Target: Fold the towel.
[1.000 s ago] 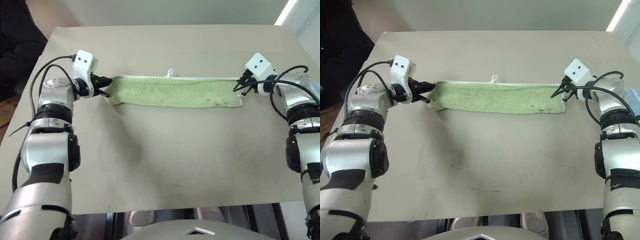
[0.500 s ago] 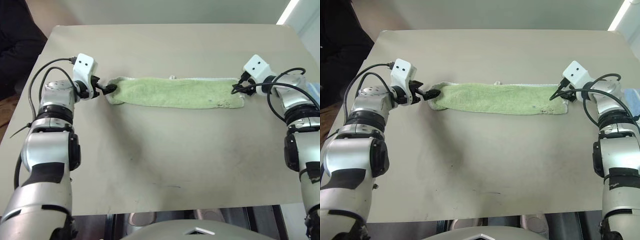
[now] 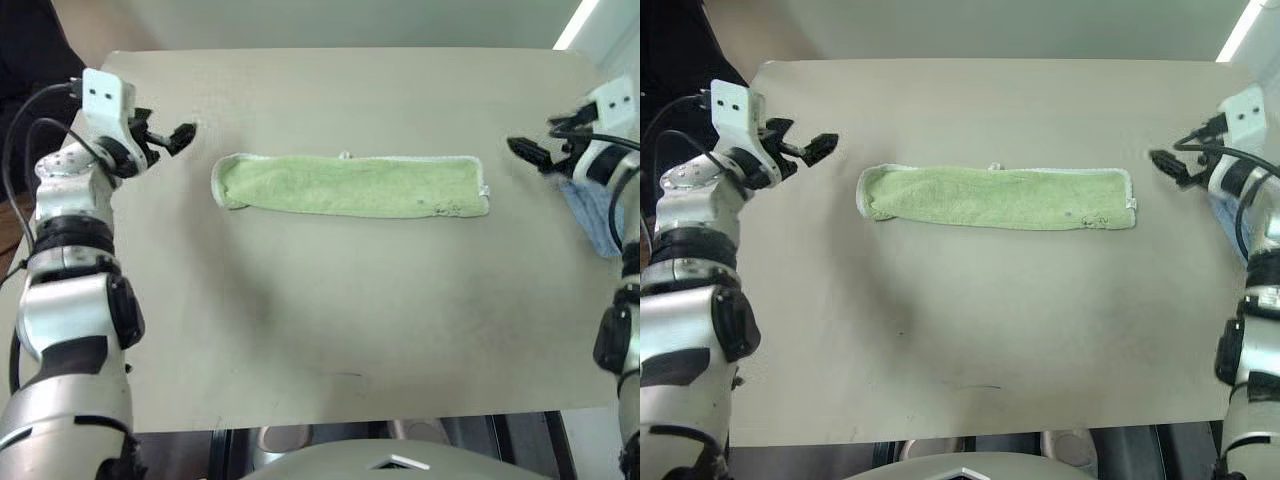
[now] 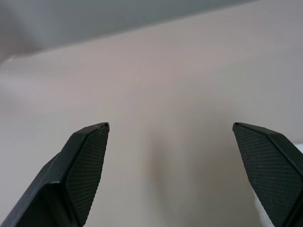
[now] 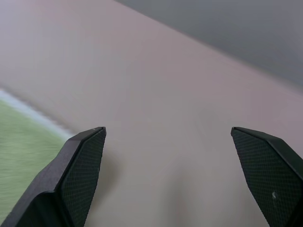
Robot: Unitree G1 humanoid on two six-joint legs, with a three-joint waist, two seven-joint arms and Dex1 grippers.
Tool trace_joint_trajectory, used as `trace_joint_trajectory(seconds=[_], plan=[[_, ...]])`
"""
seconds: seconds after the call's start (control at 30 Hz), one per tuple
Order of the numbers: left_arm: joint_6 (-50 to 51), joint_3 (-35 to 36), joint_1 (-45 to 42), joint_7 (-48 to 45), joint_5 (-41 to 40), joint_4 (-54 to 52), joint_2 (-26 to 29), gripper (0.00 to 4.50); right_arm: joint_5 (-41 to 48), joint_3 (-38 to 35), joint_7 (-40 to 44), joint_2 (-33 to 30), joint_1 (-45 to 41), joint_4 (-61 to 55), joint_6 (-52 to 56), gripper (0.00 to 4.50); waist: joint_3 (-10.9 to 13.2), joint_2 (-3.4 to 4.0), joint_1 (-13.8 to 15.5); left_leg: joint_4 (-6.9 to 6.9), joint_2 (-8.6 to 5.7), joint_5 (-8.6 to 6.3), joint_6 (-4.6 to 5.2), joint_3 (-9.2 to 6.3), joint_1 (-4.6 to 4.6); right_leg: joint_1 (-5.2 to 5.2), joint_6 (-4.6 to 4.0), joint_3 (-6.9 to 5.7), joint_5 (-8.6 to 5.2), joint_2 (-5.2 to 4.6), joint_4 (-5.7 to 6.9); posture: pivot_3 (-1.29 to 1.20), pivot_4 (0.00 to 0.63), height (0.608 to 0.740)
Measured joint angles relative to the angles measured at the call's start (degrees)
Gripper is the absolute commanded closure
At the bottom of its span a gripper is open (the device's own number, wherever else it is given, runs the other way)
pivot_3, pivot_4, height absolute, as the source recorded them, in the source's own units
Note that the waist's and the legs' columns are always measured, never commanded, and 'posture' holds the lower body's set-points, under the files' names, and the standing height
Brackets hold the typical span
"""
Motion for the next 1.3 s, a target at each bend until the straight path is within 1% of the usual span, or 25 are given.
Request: trace_joint_trajectory(seconds=[0.03, 0.13, 0.23, 0.33, 0.4, 0.43, 0.63, 0.77, 0.83, 1.13, 1.27, 1.3], plan=[[1.23, -0.09, 2.56, -3.64, -1.4, -3.25, -0.14, 0.0, 3.24, -1.59, -0.22, 0.59, 2.29, -4.11, 7.36, 0.02, 0.0, 0.0, 0.0, 0.04, -0.01, 0.0, -0.01, 0.01, -0.01, -0.01, 0.01, 0.01, -0.01, 0.01, 0.04, 0.0, 0.15, 0.74], [6.97, -0.25, 8.52, -9.74, -5.33, -12.01, -1.09, 0.0, 11.13, -6.66, -3.47, 2.43, 5.75, -13.54, 25.81, 0.02, 0.01, -0.01, -0.01, 0.17, -0.01, 0.04, -0.08, -0.02, -0.03, -0.04, 0.02, 0.0, 0.0, 0.03, 0.17, 0.0, 0.15, 0.74], [11.28, -0.27, 10.7, -11.81, -8.09, -19.84, -1.56, 0.0, 17.24, -16.45, -9.95, 6.77, 6.92, -19.77, 43.6, 0.02, -0.02, -0.09, 0.0, 0.41, 0.02, 0.06, -0.11, -0.13, 0.04, 0.04, 0.03, -0.02, 0.01, 0.07, 0.39, 0.0, 0.15, 0.74], [13.71, -0.21, 10.9, -12.09, -9.89, -24.27, -1.59, 0.0, 19.05, -23.54, -15.5, 11.35, 7.24, -21.77, 53.91, 0.02, -0.02, -0.09, -0.02, 0.75, -0.01, 0.02, -0.03, -0.14, 0.14, 0.05, 0.03, 0.04, 0.01, 0.06, 0.79, 0.0, 0.15, 0.74], [14.72, -0.49, 11.63, -12.52, -10.13, -26.73, -1.6, 0.0, 19.15, -28.55, -18.8, 13.84, 6.97, -22.43, 59.7, 0.02, -0.02, -0.09, -0.05, 0.82, -0.01, -0.24, 0.47, -0.15, 0.26, 0.11, 0.02, 0.05, 0.01, 0.06, 0.93, 0.0, 0.15, 0.74], [14.97, -0.81, 12.1, -13.05, -10.11, -27.48, -1.61, 0.0, 19.28, -30.49, -20.42, 14.66, 6.98, -22.68, 61.78, 0.02, -0.02, -0.08, -0.07, 0.82, -0.01, -0.26, 0.52, -0.15, 0.36, 0.18, 0.0, 0.05, 0.02, 0.07, 0.98, 0.0, 0.15, 0.74], [15.85, -2.87, 12.56, -13.58, -9.88, -28.35, -1.86, 0.0, 19.91, -35.69, -27.85, 19.24, 6.91, -22.31, 63.92, 0.02, -0.02, -0.08, -0.09, 0.82, -0.01, -0.23, 0.53, -0.2, 0.53, 0.26, -0.09, 0.02, 0.13, 0.07, 1.13, 0.0, 0.15, 0.74], [16.25, -2.98, 12.4, -13.52, -9.97, -28.81, -2.51, 0.0, 19.36, -38.89, -31.86, 22.79, 4.73, -20.81, 63.91, 0.02, -0.02, -0.08, -0.15, 0.83, -0.02, -0.2, 0.55, -0.2, 0.53, 0.25, -0.09, 0.03, 0.16, 0.08, 1.13, 0.0, 0.15, 0.74], [16.4, -3.12, 12.34, -13.55, -10.01, -29.1, -3.03, 0.0, 18.75, -39.42, -33.35, 23.52, 3.39, -19.5, 63.44, 0.02, -0.02, -0.08, -0.12, 0.82, -0.03, -0.2, 0.55, -0.2, 0.52, 0.24, -0.09, 0.02, 0.15, 0.08, 1.12, 0.0, 0.15, 0.74], [17.3, -3.7, 12.22, -13.53, -10.14, -29.33, -4.16, 0.0, 17.9, -40.06, -37.46, 24.77, -2.05, -7.12, 51.39, 0.02, -0.02, -0.08, -0.18, 0.82, -0.03, -0.2, 0.55, -0.21, 0.52, 0.25, -0.06, 0.04, 0.17, 0.08, 1.09, 0.0, 0.15, 0.74], [17.77, -3.83, 12.28, -13.45, -10.47, -31.53, -4.29, 0.0, 18.5, -39.93, -38.69, 24.83, -3.56, -1.99, 45.19, 0.02, -0.03, -0.1, -0.25, 0.85, -0.03, -0.2, 0.56, -0.21, 0.53, 0.28, -0.06, 0.05, 0.22, 0.08, 1.08, 0.0, 0.15, 0.74], [17.87, -3.83, 12.31, -13.43, -10.62, -31.83, -4.29, 0.0, 18.58, -39.92, -39.03, 24.85, -3.9, -1.16, 44.24, 0.2, -0.03, -0.09, -0.26, 0.86, -0.03, -0.19, 0.56, -0.2, 0.55, 0.3, -0.06, 0.07, 0.24, 0.08, 1.08, 0.0, 0.15, 0.74]])
